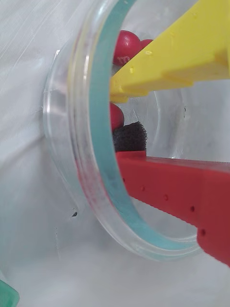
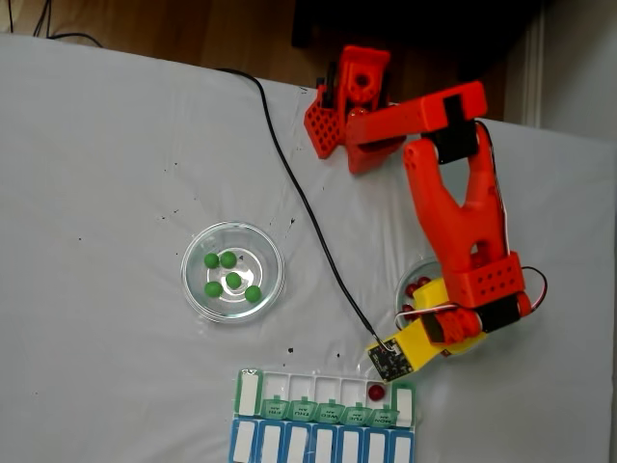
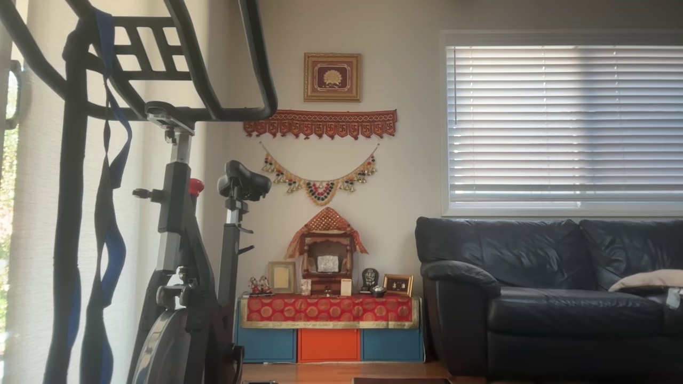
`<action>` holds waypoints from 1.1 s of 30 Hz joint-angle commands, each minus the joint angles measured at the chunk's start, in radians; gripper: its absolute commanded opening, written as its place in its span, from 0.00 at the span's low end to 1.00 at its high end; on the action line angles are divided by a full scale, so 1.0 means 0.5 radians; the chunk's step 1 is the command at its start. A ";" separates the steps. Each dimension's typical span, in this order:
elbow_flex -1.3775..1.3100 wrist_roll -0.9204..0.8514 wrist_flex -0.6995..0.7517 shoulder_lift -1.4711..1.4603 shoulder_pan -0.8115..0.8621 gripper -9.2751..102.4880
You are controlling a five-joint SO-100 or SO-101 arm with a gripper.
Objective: Sort medicines into box.
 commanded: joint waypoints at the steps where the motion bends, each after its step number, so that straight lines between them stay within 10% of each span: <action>1: -0.104 -0.003 0.021 0.104 -0.006 0.09; 33: -0.058 0.098 0.187 0.433 0.000 0.09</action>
